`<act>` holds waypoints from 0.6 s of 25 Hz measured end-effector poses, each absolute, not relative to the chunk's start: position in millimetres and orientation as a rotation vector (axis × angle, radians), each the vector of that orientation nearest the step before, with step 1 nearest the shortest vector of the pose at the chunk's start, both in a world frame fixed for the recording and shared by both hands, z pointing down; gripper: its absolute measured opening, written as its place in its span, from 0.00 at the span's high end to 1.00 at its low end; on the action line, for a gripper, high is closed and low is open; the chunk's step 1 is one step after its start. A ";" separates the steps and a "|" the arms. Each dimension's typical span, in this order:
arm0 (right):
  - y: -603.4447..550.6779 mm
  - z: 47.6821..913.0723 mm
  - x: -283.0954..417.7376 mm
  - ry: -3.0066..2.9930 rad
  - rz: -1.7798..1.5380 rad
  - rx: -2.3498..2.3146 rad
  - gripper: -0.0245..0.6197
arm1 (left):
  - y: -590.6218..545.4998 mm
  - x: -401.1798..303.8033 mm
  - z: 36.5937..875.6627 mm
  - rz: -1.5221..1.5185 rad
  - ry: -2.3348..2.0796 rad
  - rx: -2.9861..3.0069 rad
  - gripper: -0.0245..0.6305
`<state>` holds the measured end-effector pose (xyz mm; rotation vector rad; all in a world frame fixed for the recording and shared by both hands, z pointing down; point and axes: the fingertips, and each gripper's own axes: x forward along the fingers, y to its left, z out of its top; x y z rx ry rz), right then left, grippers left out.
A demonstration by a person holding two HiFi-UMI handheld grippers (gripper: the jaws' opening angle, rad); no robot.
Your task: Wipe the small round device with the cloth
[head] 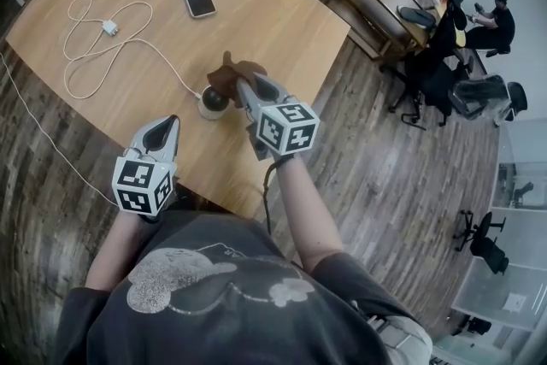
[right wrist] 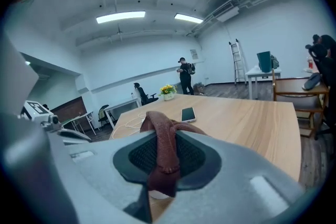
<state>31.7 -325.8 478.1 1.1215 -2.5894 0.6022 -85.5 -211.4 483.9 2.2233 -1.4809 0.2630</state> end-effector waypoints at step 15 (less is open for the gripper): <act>-328.6 579.6 50.9 -2.355 0.764 1.120 0.86 | -197.6 -93.8 501.9 0.305 -1.479 2.169 0.93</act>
